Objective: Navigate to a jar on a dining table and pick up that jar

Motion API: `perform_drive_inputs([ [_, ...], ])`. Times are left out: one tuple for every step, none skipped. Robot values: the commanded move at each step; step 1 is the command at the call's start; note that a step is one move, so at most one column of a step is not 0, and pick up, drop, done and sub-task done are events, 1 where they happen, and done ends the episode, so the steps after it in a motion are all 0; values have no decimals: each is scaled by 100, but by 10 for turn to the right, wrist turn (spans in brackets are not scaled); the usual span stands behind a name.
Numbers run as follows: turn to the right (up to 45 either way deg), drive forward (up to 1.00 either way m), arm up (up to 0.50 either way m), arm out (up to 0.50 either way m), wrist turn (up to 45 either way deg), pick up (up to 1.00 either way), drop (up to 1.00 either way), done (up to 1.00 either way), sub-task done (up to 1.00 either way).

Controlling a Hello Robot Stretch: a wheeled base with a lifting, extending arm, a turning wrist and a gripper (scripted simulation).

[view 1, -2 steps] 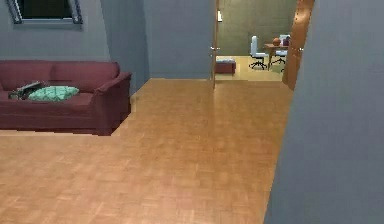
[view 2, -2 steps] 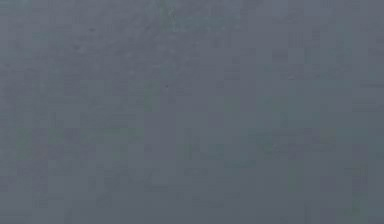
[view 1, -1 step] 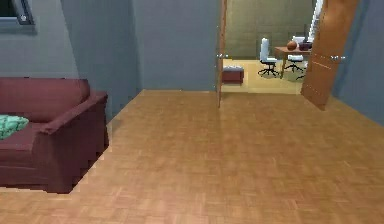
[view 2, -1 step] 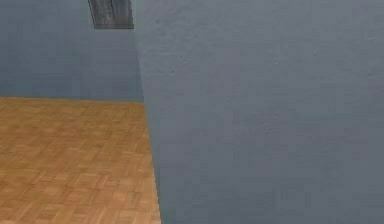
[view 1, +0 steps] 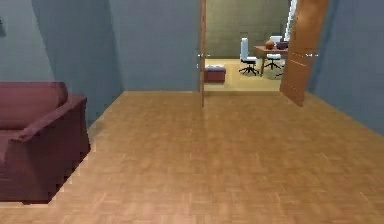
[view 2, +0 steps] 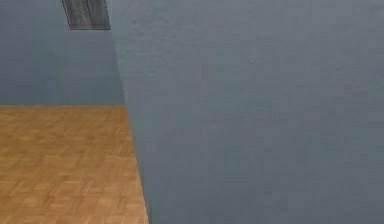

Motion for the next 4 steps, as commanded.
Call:
perform_drive_inputs([
  [0,40,0,0,0,0,0,0,0],
  [150,0,0,0,0,0,0,0,0],
  [0,100,0,0,0,0,0,0,0],
  [30,0,0,0,0,0,0,0,0],
])
